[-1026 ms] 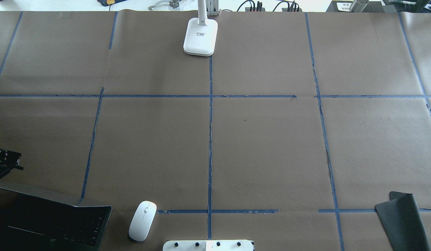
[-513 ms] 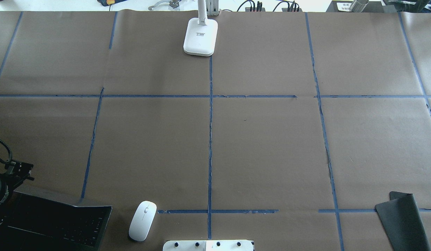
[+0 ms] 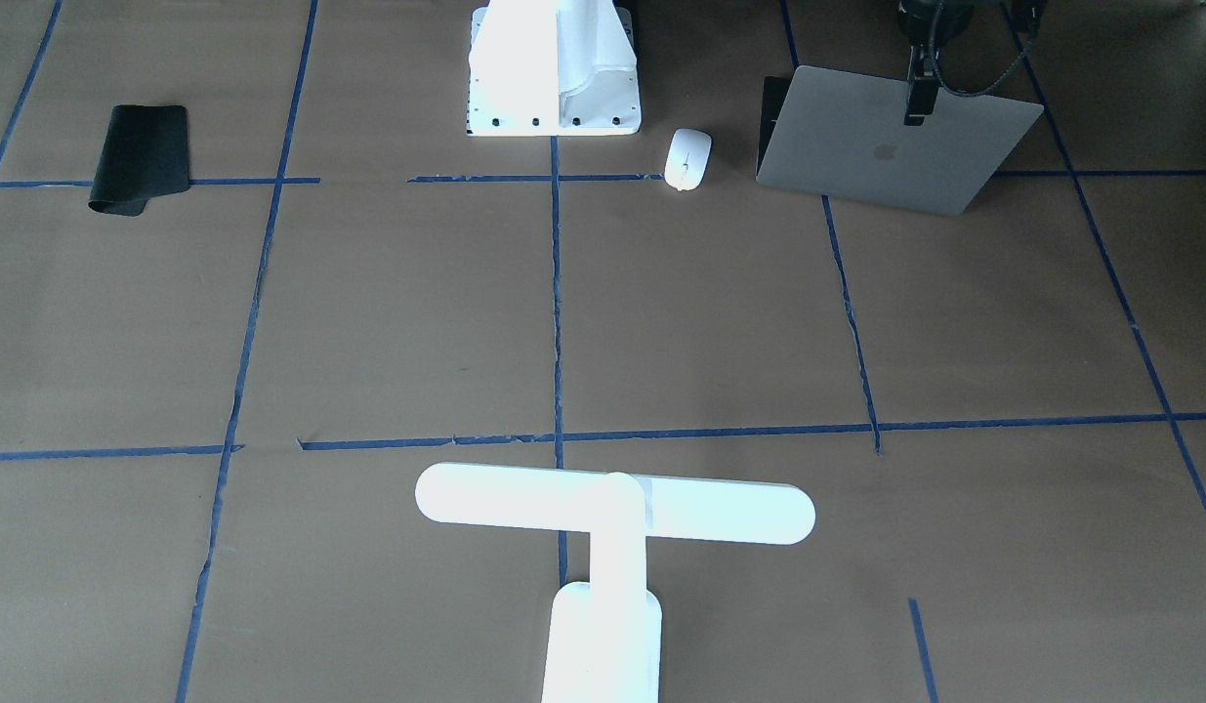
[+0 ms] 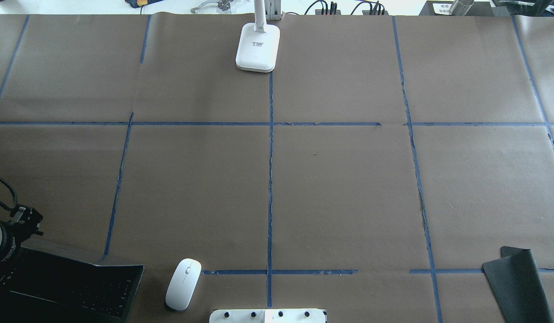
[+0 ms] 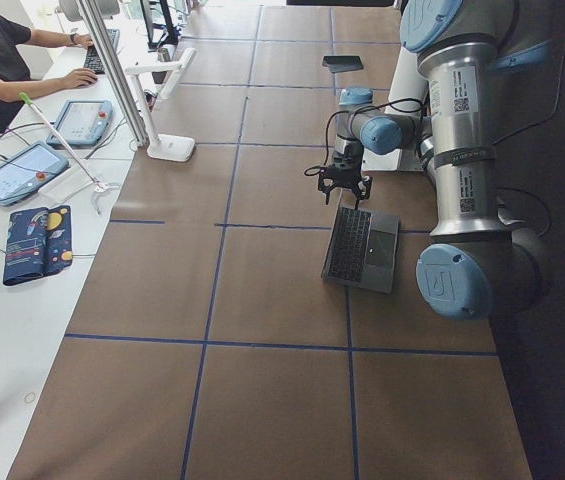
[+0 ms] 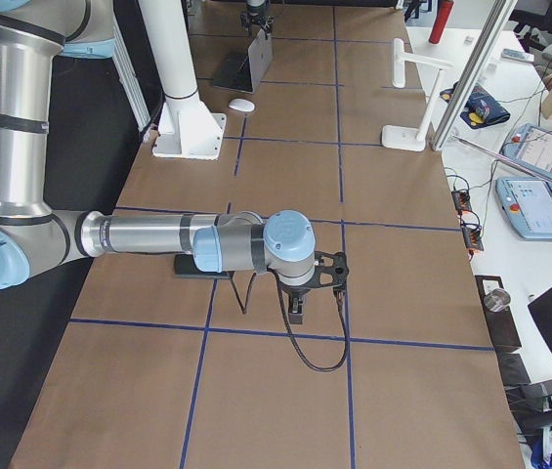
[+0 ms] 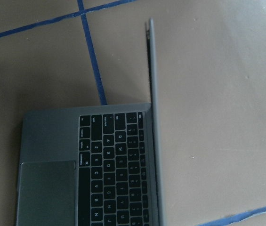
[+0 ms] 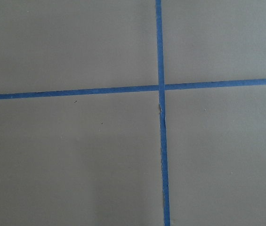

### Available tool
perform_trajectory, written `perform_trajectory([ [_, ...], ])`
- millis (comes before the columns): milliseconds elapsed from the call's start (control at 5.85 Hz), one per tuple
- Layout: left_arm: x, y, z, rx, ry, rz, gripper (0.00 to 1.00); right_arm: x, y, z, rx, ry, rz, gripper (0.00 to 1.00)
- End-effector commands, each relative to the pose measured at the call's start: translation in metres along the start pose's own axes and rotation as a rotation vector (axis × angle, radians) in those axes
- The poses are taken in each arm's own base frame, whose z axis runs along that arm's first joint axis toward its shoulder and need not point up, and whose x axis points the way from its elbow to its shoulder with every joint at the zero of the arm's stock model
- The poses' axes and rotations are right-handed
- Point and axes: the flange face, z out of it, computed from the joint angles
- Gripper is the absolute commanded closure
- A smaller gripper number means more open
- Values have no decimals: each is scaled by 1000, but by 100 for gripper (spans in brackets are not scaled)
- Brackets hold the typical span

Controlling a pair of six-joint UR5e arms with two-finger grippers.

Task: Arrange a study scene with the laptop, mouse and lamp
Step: 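Reach the left gripper down to the grey laptop and grasp its edge, then lift the laptop with the left gripper and carry it toward the lamp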

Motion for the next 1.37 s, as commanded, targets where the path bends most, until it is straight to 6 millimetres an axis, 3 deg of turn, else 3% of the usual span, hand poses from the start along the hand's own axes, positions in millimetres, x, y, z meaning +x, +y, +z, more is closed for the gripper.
perform_trajectory([
  [0,2,2,-3,1,13,-1,99,-2,-3,-2,5,0,-3,0],
  [171,4,-2,-13,-11,28,-10,100,-2,-3,-2,5,0,-3,0],
  [513,27,-39,-38,59,49,-85,100,-1,-4,-4,10,0,-2,0],
  [855,83,-78,-80,111,132,-68,100,0,-3,-8,18,-15,4,0],
  [1026,137,-81,-80,126,166,-104,100,1,-2,-10,22,-19,7,0],
  [1197,207,-62,-78,142,170,-138,100,3,-1,-10,21,-19,11,0],
])
